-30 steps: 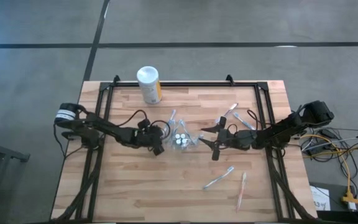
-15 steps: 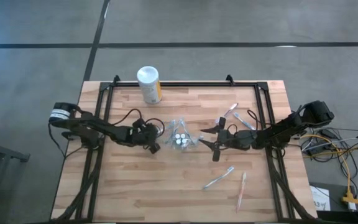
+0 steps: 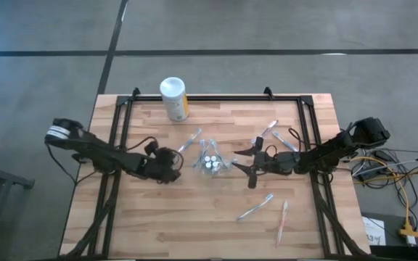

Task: Pick & Place toothbrushing station
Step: Put the blue toothbrush into the transparent organizer

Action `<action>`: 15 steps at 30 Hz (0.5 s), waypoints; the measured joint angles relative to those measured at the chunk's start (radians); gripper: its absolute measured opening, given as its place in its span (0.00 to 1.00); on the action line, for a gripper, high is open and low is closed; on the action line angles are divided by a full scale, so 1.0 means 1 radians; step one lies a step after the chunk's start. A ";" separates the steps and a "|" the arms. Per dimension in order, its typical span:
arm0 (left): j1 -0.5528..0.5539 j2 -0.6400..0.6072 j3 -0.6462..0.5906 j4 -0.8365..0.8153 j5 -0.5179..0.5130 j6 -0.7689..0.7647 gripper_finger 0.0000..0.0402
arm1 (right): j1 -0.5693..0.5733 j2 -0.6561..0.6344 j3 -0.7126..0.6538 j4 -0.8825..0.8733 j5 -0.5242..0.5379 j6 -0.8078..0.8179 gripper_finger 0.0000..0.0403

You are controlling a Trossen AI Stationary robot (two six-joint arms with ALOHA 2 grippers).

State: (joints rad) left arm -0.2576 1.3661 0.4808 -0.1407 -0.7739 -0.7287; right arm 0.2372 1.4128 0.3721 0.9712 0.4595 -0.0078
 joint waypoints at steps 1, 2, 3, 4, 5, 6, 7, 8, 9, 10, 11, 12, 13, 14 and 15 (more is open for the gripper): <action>-0.022 -0.033 -0.001 -0.032 -0.040 -0.024 0.00 | 0.001 0.000 0.000 -0.002 0.000 -0.001 0.50; -0.045 -0.063 -0.001 -0.058 -0.069 -0.038 0.00 | 0.003 0.000 0.000 -0.002 0.000 -0.003 0.50; -0.068 -0.091 0.002 -0.078 -0.092 -0.049 0.00 | 0.005 0.000 0.000 -0.003 0.000 -0.004 0.50; -0.091 -0.120 0.006 -0.100 -0.107 -0.054 0.00 | 0.007 0.000 0.000 -0.003 0.000 -0.007 0.50; -0.113 -0.152 0.012 -0.113 -0.128 -0.061 0.00 | 0.009 0.000 0.001 -0.002 0.000 -0.016 0.50; -0.135 -0.181 0.019 -0.115 -0.151 -0.067 0.00 | 0.012 0.000 0.002 -0.003 -0.001 -0.025 0.50; -0.156 -0.205 0.026 -0.121 -0.173 -0.068 0.00 | 0.014 0.000 0.005 -0.003 -0.004 -0.033 0.50; -0.178 -0.226 0.030 -0.130 -0.197 -0.067 0.00 | 0.018 0.000 0.009 -0.002 -0.007 -0.041 0.50; -0.197 -0.245 0.037 -0.144 -0.223 -0.065 0.00 | 0.020 0.000 0.013 -0.002 -0.008 -0.047 0.50; -0.216 -0.264 0.046 -0.152 -0.247 -0.063 0.00 | 0.021 0.000 0.016 -0.002 -0.008 -0.053 0.50; -0.232 -0.282 0.056 -0.155 -0.269 -0.061 0.00 | 0.021 0.000 0.018 -0.002 -0.009 -0.062 0.50; -0.245 -0.296 0.065 -0.155 -0.290 -0.057 0.00 | 0.022 0.000 0.021 -0.002 -0.011 -0.069 0.50; -0.258 -0.307 0.072 -0.156 -0.307 -0.051 0.00 | 0.022 0.000 0.023 -0.002 -0.011 -0.074 0.50; -0.271 -0.313 0.080 -0.155 -0.321 -0.042 0.00 | 0.024 0.000 0.027 -0.002 -0.011 -0.077 0.50; -0.283 -0.317 0.088 -0.156 -0.333 -0.031 0.00 | 0.025 0.000 0.033 -0.002 -0.012 -0.080 0.50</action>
State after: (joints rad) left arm -0.5407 1.0492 0.5689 -0.2970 -1.1070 -0.7595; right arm 0.2619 1.4128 0.4047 0.9689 0.4478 -0.0876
